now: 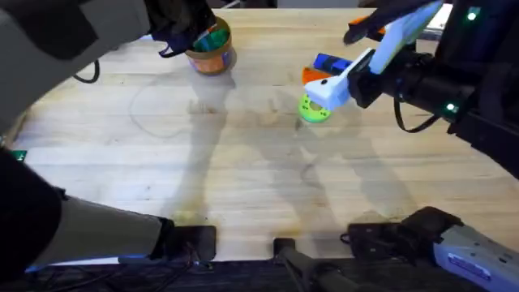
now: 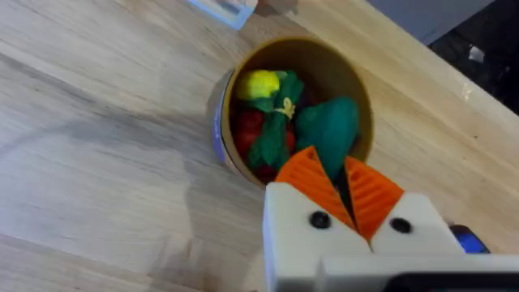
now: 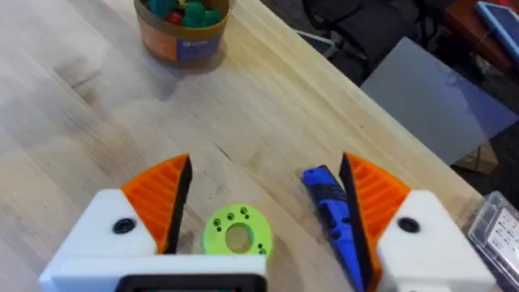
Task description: Pick up the gripper from the table and insert it into the empty holder that is missing its gripper. Then pick up a screw, insert it into the mounting hole, and use the screwdriver to tighten it. Finally, clean up the table by picking up the vegetable and placing it into the bucket.
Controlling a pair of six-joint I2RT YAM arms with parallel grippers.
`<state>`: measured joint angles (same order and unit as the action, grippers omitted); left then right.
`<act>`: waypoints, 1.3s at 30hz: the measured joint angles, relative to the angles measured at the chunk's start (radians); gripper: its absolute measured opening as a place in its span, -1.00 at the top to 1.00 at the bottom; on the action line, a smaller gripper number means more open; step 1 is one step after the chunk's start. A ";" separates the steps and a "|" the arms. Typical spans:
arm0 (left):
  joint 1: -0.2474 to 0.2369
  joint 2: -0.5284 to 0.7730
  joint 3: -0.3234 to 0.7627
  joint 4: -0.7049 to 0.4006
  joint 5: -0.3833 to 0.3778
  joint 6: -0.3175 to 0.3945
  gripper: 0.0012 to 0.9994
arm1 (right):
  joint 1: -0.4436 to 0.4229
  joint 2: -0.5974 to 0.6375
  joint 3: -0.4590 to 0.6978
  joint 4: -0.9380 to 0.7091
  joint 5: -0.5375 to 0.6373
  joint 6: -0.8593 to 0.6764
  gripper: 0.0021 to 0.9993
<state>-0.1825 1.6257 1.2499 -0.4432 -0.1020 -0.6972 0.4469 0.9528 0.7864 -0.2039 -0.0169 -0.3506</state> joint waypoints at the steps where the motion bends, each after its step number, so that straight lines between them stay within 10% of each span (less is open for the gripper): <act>1: 0.000 0.006 0.000 0.000 0.000 0.000 0.96 | 0.000 0.000 0.000 0.000 0.000 -0.002 -0.99; 3: 0.000 0.011 0.000 0.002 0.000 0.003 0.88 | 0.000 0.000 0.000 0.000 0.000 -0.007 -0.99; 11: 0.000 0.011 0.000 0.010 -0.004 -0.001 -0.94 | 0.000 0.000 0.000 0.000 0.000 -0.017 -0.99; 20: 0.000 -0.086 0.004 -0.093 -0.003 0.036 -0.97 | 0.000 -0.002 0.000 -0.048 0.000 0.019 -0.99; 39: 0.000 -0.648 0.047 -0.807 0.164 0.329 -0.98 | 0.000 -0.143 0.271 -0.546 0.000 0.135 -0.99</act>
<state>-0.1826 0.9781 1.2964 -1.2506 0.0623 -0.3684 0.4469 0.8101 1.0572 -0.7497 -0.0174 -0.2157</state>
